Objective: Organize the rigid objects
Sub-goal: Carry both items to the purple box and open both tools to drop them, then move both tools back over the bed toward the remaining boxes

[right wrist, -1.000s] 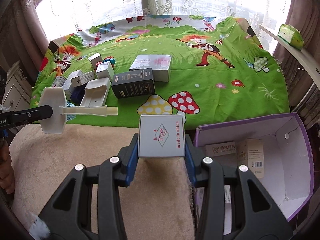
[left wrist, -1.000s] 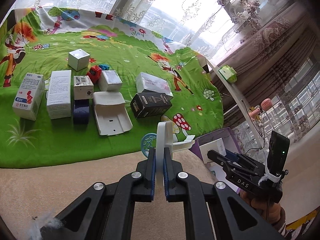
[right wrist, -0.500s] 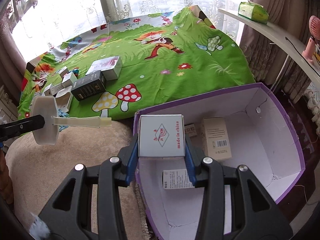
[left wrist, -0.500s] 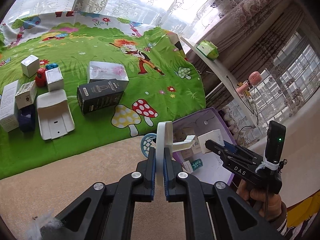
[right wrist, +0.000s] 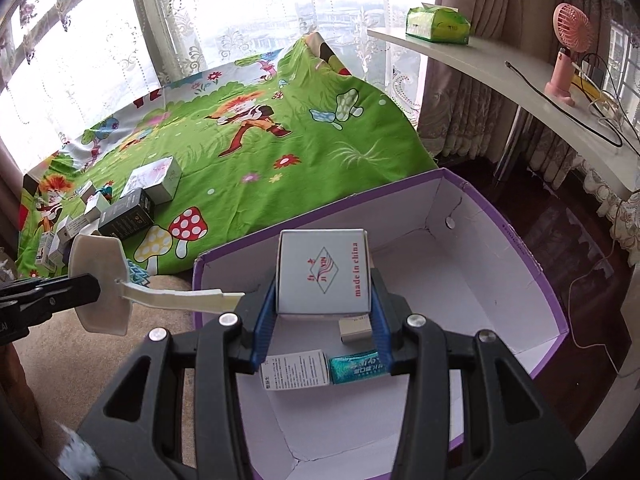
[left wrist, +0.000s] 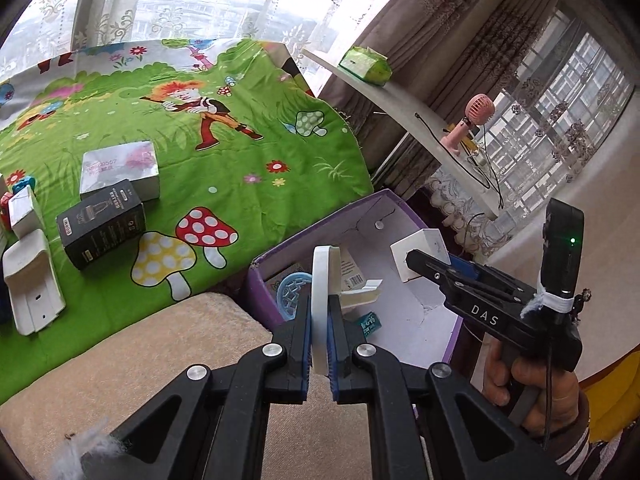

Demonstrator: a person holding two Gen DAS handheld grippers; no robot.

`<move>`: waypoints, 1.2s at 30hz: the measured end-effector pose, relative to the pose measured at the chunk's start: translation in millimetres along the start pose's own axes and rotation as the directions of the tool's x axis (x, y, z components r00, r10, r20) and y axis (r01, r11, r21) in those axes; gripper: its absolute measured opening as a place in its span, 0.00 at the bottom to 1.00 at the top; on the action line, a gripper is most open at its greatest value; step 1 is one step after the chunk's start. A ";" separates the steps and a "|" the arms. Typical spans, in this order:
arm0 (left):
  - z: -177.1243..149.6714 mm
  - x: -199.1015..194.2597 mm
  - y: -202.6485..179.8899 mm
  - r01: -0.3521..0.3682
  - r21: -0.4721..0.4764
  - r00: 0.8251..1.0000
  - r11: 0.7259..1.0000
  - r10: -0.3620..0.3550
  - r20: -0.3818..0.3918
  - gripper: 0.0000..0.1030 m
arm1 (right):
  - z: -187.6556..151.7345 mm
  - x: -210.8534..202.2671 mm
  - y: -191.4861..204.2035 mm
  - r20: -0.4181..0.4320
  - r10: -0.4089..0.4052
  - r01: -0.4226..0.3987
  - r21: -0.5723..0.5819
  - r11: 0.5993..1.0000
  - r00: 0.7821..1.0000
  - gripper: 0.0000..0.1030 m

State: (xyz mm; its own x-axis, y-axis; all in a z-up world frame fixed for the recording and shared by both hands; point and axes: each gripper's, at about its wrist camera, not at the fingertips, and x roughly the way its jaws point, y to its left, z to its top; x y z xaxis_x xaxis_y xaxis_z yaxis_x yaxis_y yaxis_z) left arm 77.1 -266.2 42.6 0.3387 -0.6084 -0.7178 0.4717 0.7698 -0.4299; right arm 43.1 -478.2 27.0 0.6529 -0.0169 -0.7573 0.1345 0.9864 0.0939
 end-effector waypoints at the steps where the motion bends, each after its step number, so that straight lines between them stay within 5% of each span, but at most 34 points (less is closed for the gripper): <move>1: 1.1 3.1 -1.6 0.005 0.002 1.000 1.000 -0.005 -0.008 0.10 | 0.4 -0.8 -1.9 0.002 -0.002 0.002 0.005 1.000 1.000 0.45; 5: 0.4 8.6 -0.9 0.002 -0.003 1.000 1.000 -0.002 -0.020 0.15 | 1.9 -1.8 -4.3 0.006 -0.018 0.018 0.005 1.000 1.000 0.56; 13: -0.2 5.4 4.4 -0.007 -0.027 1.000 1.000 0.007 -0.012 0.16 | 0.1 2.6 1.8 -0.011 0.019 -0.019 -0.008 1.000 1.000 0.56; 21: -0.4 3.0 10.4 -0.003 -0.055 1.000 0.998 0.002 -0.007 0.16 | 0.0 3.9 6.0 -0.021 0.057 -0.057 0.012 0.998 0.998 0.67; 26: -1.3 -4.9 20.4 -0.013 -0.091 1.000 0.996 0.015 0.020 0.42 | 0.2 5.9 12.4 -0.030 0.072 -0.072 0.005 0.997 0.997 0.68; 36: -3.3 -33.5 53.7 -0.058 -0.160 0.993 0.985 0.073 0.088 0.46 | 0.4 9.8 45.6 -0.047 0.111 -0.113 -0.045 0.993 0.993 0.74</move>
State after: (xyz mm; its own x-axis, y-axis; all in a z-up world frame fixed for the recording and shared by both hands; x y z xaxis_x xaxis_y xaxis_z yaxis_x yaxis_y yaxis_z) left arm 88.5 -203.8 41.7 0.4422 -0.5655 -0.6962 0.3150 0.8247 -0.4698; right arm 55.9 -433.5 24.1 0.6281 0.1001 -0.7716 0.0263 0.9884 0.1496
